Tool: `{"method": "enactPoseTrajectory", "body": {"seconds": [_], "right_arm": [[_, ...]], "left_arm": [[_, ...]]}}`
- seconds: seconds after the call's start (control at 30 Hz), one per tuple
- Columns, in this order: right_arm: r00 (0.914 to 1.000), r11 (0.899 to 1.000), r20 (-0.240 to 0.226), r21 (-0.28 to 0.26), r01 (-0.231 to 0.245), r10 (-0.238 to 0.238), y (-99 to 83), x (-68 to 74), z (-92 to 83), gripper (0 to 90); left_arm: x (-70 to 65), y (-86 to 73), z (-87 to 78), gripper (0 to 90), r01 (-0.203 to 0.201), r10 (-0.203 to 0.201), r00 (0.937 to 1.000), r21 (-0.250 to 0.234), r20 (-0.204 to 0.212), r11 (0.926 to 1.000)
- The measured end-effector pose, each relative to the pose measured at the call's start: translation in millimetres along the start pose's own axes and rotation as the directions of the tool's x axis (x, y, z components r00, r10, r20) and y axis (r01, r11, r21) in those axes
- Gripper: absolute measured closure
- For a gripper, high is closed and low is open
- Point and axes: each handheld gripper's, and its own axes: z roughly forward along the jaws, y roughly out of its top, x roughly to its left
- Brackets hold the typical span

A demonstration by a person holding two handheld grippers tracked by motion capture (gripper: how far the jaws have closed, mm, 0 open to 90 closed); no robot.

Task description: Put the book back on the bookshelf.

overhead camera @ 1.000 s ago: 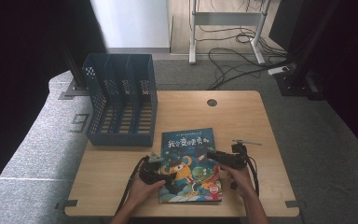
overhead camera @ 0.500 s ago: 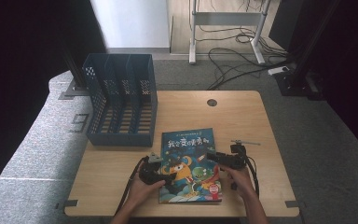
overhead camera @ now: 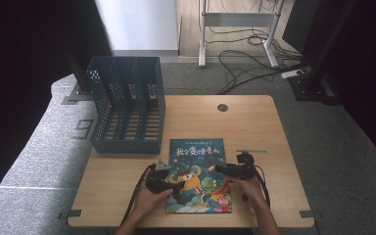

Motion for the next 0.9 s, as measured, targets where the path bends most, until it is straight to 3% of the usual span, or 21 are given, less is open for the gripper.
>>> {"method": "enactPoseTrajectory", "body": {"seconds": [0.27, 0.63, 0.9], "right_arm": [[0.9993, 0.999, 0.024, 0.024, 0.027, -0.027, -6.2, 4.0, 0.2, 33.0], [0.9974, 0.999, -0.055, 0.024, -0.045, 0.046, -4.9, -4.7, -3.5, 32.1], [0.9949, 0.999, -0.096, -0.01, -0.032, 0.031, -1.0, -1.3, -12.1, 32.5]], "left_arm": [[0.9, -1.2, -1.0, 15.8, 0.002, -0.002, 1.0, -0.004, 0.006, 1.0], [0.1, -1.0, -0.3, 15.7, -0.001, 0.001, 1.0, -0.005, -0.003, 1.0], [-1.7, -2.6, -0.4, 15.6, -0.011, 0.011, 0.9996, -0.008, -0.024, 0.9999]]}}
